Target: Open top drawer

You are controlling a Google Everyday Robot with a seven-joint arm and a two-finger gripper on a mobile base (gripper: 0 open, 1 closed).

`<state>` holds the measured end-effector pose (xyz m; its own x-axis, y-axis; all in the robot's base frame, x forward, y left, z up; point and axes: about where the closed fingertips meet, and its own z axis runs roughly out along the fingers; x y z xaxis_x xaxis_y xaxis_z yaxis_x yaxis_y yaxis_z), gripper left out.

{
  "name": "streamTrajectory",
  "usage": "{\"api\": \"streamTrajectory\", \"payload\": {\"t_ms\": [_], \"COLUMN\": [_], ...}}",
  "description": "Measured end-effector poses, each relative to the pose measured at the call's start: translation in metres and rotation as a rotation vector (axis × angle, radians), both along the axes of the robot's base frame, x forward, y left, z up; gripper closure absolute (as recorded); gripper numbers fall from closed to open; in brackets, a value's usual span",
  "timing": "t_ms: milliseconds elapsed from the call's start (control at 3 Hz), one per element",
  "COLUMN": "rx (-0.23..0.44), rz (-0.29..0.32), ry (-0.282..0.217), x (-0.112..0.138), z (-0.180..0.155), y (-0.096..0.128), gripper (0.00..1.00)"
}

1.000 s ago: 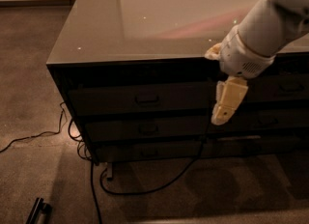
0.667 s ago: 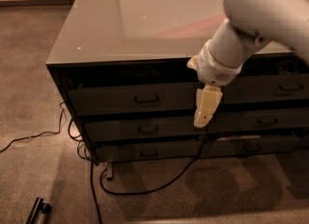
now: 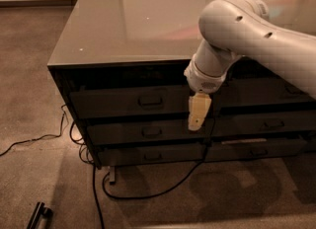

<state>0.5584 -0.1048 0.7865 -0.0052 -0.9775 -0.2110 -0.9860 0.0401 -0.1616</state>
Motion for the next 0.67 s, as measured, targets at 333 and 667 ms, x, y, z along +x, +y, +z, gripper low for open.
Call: {"api": "streamTrajectory", "payload": {"t_ms": [333,667], "rx": [-0.012,-0.012], "rz": [0.008,0.008], "ry": [0.013,0.013], "x": [-0.0035,-0.0035], "z": [-0.0063,-0.0064], "y": [0.0031,0.0031], "gripper": [0.00,0.00]}}
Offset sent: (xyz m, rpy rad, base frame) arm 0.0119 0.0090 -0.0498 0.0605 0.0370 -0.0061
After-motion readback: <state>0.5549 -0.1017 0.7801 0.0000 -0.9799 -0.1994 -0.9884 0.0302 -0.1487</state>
